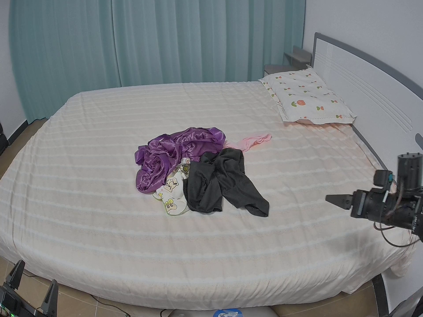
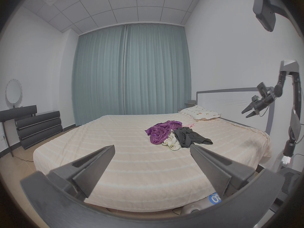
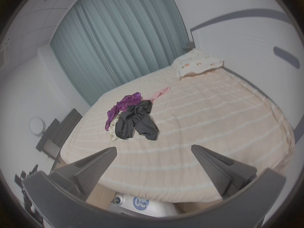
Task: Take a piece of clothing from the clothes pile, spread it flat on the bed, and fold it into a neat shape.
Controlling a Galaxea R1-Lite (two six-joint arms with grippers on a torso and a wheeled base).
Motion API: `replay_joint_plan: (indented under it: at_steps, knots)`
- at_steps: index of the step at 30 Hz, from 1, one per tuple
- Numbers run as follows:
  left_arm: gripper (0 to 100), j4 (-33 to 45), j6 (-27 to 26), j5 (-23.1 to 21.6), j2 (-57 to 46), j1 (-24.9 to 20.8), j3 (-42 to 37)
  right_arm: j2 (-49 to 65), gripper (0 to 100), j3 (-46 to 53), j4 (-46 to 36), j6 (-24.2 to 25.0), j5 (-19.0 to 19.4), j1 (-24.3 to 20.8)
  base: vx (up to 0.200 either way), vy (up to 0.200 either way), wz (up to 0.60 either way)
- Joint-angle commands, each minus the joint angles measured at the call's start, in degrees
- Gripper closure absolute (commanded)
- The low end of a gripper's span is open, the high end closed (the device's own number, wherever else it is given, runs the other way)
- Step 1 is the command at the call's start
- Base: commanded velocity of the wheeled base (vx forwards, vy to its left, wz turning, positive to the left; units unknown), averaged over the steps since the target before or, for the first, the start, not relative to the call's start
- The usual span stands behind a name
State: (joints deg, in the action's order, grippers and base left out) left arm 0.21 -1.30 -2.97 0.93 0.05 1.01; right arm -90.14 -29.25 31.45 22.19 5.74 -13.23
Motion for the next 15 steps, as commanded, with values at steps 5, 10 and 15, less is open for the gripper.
replay_joint_plan:
  at_steps: [5,10,15]
  knots:
    - [0,-0.03,-0.54,-0.1,-0.66,-0.05,-0.92,-44.25,0,-24.81,11.35,20.44,-8.64,-11.03,0.0,0.0,0.0]
    - [0,-0.03,-0.63,-0.1,-0.66,-0.05,-0.92,-49.61,0,-30.08,10.91,20.7,-8.91,-11.21,0.0,0.0,0.0]
    - [0,-0.03,-0.54,-0.1,-0.57,-0.05,-0.92,-53.48,0,-35.79,10.65,20.7,-10.22,-10.77,0.0,0.0,0.0]
